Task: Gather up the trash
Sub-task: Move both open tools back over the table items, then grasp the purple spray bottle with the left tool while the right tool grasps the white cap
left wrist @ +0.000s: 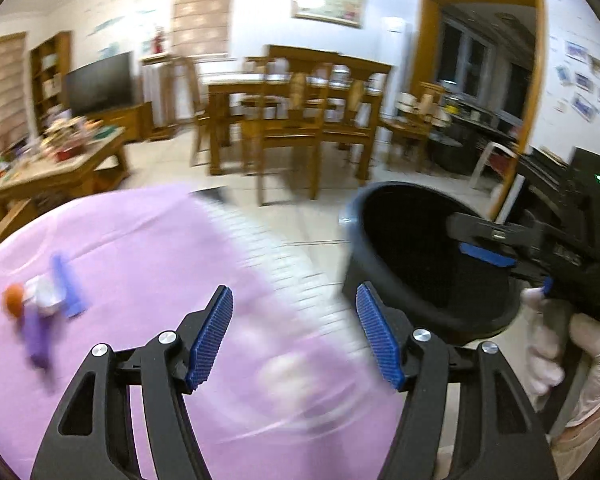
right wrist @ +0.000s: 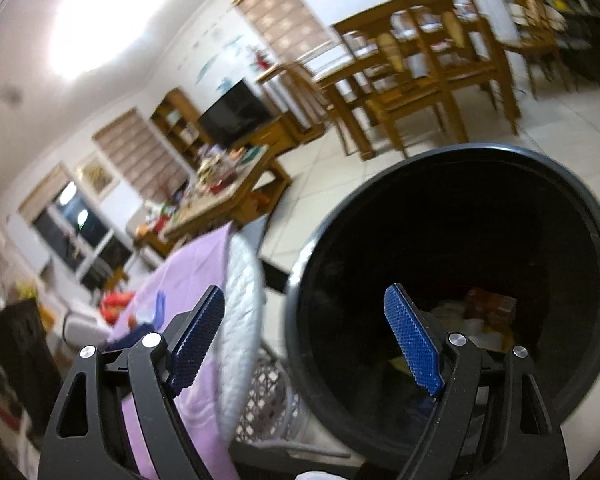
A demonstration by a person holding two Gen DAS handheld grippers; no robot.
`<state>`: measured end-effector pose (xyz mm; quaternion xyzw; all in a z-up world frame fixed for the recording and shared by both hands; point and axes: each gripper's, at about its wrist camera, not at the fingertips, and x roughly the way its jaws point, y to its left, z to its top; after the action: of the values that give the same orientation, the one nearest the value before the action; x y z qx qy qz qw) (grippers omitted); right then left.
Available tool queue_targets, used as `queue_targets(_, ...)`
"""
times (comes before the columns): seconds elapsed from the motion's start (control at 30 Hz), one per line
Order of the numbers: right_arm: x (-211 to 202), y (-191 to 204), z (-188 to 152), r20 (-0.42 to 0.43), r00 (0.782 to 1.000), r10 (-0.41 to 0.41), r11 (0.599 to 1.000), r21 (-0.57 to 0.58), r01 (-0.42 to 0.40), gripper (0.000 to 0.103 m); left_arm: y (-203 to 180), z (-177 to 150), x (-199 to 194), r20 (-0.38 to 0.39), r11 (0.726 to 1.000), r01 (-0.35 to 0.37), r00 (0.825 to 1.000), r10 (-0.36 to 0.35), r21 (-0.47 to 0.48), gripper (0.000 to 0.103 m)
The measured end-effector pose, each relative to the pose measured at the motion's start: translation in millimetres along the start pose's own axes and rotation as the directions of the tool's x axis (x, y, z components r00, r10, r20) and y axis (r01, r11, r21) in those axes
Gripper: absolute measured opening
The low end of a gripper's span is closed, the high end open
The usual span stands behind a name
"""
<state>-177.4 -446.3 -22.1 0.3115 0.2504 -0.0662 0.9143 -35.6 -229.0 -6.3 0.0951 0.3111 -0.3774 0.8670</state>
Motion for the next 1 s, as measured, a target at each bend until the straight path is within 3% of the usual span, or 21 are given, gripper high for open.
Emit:
queue_targets(0.2,33.4,61.3,-13.2,-0.083,0.996,0.044,0.990,-0.132,-0.055,0.074,105.4,-18.5,-22.7,-0.065,0.968,-0.169,0.985,0.159,-0.184,0.064)
queue_targets(0.4,66.3,132.0,-26.4,-0.157,0.983,0.100,0.962,-0.235,-0.135,0.073,162.7,-27.7,-13.5,-0.166,0.943,-0.215,0.970,0.177,-0.255,0.063)
queue_targets(0.53,87.7,168.8,-38.6,-0.209,0.971,0.113,0.941,-0.290,-0.173,0.071,185.5,-27.2,-1.6,-0.209,0.942,-0.194,0.968,0.139,-0.273,0.057)
queue_targets(0.7,110.4,195.8,-48.2,-0.254,0.961,0.107,0.921,-0.339,-0.193,0.068,202.9,-25.4,-2.2,-0.215,0.938,-0.207,0.965,0.149,-0.278,0.056)
queue_targets(1.0,153.6,250.3,-50.0,-0.303,0.949,0.084,0.871,-0.440,-0.218,0.067,212.6,-22.3,4.9,-0.230,0.954,-0.239,0.953,0.195,-0.181,0.032)
